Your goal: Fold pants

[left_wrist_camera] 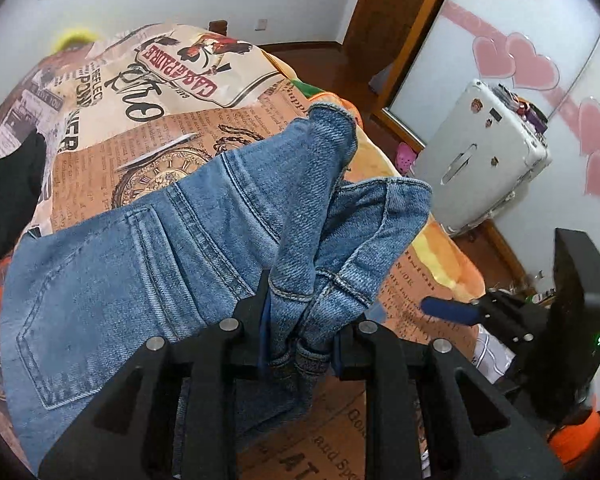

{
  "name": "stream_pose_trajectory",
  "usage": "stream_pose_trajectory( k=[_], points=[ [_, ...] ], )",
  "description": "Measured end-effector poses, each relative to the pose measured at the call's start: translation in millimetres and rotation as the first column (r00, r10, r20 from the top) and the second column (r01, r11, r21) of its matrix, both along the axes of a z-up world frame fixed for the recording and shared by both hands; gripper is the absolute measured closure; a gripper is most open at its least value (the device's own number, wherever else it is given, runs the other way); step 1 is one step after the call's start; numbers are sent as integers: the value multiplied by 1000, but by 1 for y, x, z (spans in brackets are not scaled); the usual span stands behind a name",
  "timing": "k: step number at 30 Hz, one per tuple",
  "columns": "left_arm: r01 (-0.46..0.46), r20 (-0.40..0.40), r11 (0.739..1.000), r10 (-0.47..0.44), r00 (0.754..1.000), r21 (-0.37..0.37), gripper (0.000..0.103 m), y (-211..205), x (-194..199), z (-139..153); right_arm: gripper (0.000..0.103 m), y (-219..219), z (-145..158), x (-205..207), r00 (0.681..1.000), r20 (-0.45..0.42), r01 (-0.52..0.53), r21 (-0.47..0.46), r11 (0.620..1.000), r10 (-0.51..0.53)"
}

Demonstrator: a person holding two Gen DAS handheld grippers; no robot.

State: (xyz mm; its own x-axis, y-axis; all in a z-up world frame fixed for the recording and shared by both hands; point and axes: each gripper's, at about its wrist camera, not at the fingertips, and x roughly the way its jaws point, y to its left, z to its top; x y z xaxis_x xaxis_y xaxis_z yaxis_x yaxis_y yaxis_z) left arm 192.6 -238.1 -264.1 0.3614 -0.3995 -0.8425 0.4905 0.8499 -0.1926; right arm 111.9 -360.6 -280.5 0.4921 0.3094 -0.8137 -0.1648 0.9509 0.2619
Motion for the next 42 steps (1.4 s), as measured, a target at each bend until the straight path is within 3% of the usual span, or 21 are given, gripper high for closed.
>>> stream_pose_trajectory(
  k=[6,9,10,11,16,21,27,30,34,38,42],
  points=[
    [16,6,997,-16,1000,74,77,-5,0,-1,32,-5,6,-7,1000,9,26,8,1000,-26],
    [33,21,996,-35,999,87,68,-5,-4,2,32,-3,7,-5,1000,16,18,11,1000,-18],
    [35,20,995,-37,999,91,63,-5,-5,3,32,-1,9,-5,1000,19,12,8,1000,-12],
    [35,10,995,-37,999,96,48,-4,-6,4,32,0,9,-5,1000,21,10,7,1000,-10],
    [19,66,999,-21,998,27,23,12,-16,27,32,5,8,-3,1000,20,-3,13,1000,3],
    [-73,135,997,69,988,23,21,40,1,55,32,10,7,1,1000,12,-12,18,1000,12],
    [-230,175,971,214,961,72,18,97,63,67,32,17,6,4,1000,6,-24,28,999,24],
    [-292,176,944,265,948,153,18,123,102,54,32,21,6,5,999,1,-32,31,999,32],
    [-337,107,909,320,941,244,18,151,148,19,32,27,4,9,999,-11,-43,34,999,43],
    [-342,21,894,351,936,289,18,170,172,-21,32,35,1,16,998,-30,-58,24,998,59],
    [-295,3,860,323,946,417,18,179,178,-65,32,43,-4,25,997,-48,-66,3,998,66]
  ],
)
